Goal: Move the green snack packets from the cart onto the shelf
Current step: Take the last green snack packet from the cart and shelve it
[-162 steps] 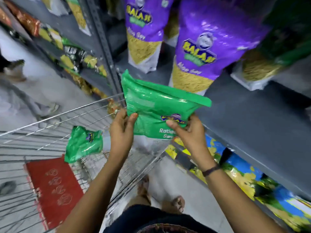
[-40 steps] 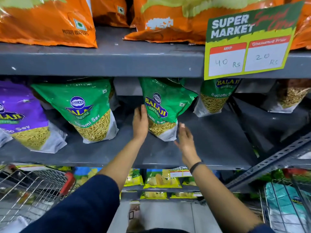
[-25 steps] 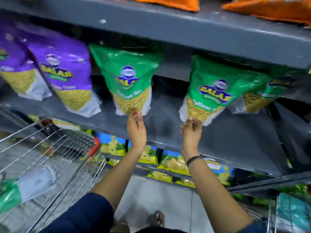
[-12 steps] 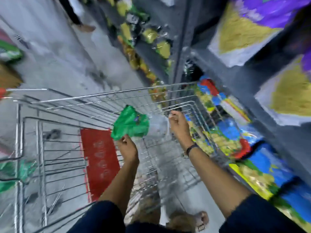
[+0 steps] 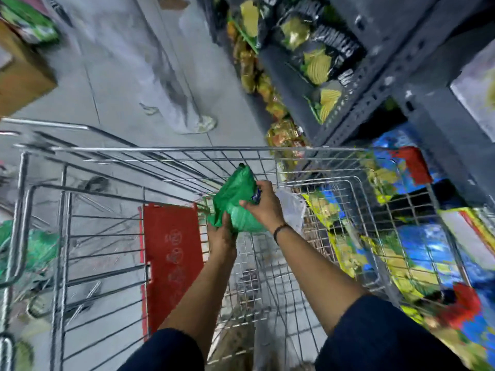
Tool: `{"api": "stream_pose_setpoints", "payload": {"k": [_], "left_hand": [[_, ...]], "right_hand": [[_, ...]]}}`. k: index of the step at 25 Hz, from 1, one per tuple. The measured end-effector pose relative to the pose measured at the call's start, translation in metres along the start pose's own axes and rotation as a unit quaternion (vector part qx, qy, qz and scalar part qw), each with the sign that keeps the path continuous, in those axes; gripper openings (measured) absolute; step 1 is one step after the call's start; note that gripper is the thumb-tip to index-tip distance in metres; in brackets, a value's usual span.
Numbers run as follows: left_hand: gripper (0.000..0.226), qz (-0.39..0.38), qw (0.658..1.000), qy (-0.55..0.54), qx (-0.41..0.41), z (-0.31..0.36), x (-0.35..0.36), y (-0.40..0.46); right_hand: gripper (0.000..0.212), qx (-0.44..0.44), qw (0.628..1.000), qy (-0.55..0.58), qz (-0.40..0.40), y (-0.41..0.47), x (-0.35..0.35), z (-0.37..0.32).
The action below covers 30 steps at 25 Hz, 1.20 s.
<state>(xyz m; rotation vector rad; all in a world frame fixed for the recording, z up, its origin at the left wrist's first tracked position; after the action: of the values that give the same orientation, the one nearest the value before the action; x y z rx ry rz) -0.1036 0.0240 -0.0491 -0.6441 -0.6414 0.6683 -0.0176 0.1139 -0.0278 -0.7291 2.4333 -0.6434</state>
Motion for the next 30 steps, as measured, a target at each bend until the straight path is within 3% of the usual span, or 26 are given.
{"api": "stream_pose_setpoints", "payload": {"k": [3, 6, 8, 11, 15, 19, 24, 28, 30], "left_hand": [[0.03, -0.074, 0.994, 0.068, 0.035, -0.016, 0.013, -0.043], [0.023, -0.113, 0.971, 0.179, 0.107, -0.005, 0.024, -0.094], [0.011, -0.155, 0.941, 0.25, 0.17, 0.018, 0.038, -0.139], [0.015, -0.27, 0.869, 0.319, 0.266, 0.055, 0.068, -0.22], [0.015, -0.412, 0.778, 0.324, 0.346, 0.068, 0.126, -0.339], [0.014, -0.536, 0.686, 0.289, 0.398, 0.004, 0.196, -0.467], [0.017, -0.667, 0.583, 0.295, 0.359, -0.128, 0.272, -0.583], [0.01, -0.711, 0.51, 0.327, 0.356, -0.23, 0.312, -0.667], [0.013, -0.737, 0.485, 0.324, 0.34, -0.265, 0.33, -0.705]], "right_hand": [[0.064, -0.027, 0.999, 0.026, -0.007, -0.021, -0.031, 0.0], [0.046, -0.024, 0.995, 0.069, -0.061, -0.065, -0.068, 0.01], [0.04, -0.038, 0.99, 0.119, -0.062, -0.118, -0.088, 0.015], [0.029, -0.13, 0.964, 0.23, 0.032, -0.217, -0.117, 0.01], [0.022, -0.253, 0.901, 0.305, 0.178, -0.366, -0.156, 0.007], [0.008, -0.32, 0.813, 0.322, 0.364, -0.538, -0.201, 0.047], [0.004, -0.305, 0.688, 0.339, 0.564, -0.697, -0.242, 0.147], [0.009, -0.272, 0.608, 0.336, 0.666, -0.798, -0.275, 0.22], [0.004, -0.265, 0.586, 0.324, 0.694, -0.838, -0.294, 0.249]]}}
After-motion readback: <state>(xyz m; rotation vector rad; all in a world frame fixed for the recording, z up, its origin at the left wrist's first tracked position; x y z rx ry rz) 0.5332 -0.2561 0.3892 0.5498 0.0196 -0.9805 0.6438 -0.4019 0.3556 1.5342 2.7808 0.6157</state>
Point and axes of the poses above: each hand's wrist, its own y-axis towards the middle knuckle, its own x-axis out of the palm, z = x × y, the point moved 3 cm from there along y, towards the middle knuckle, and after that the axes turned 14 degrees about -z, right-handed, at the moved point
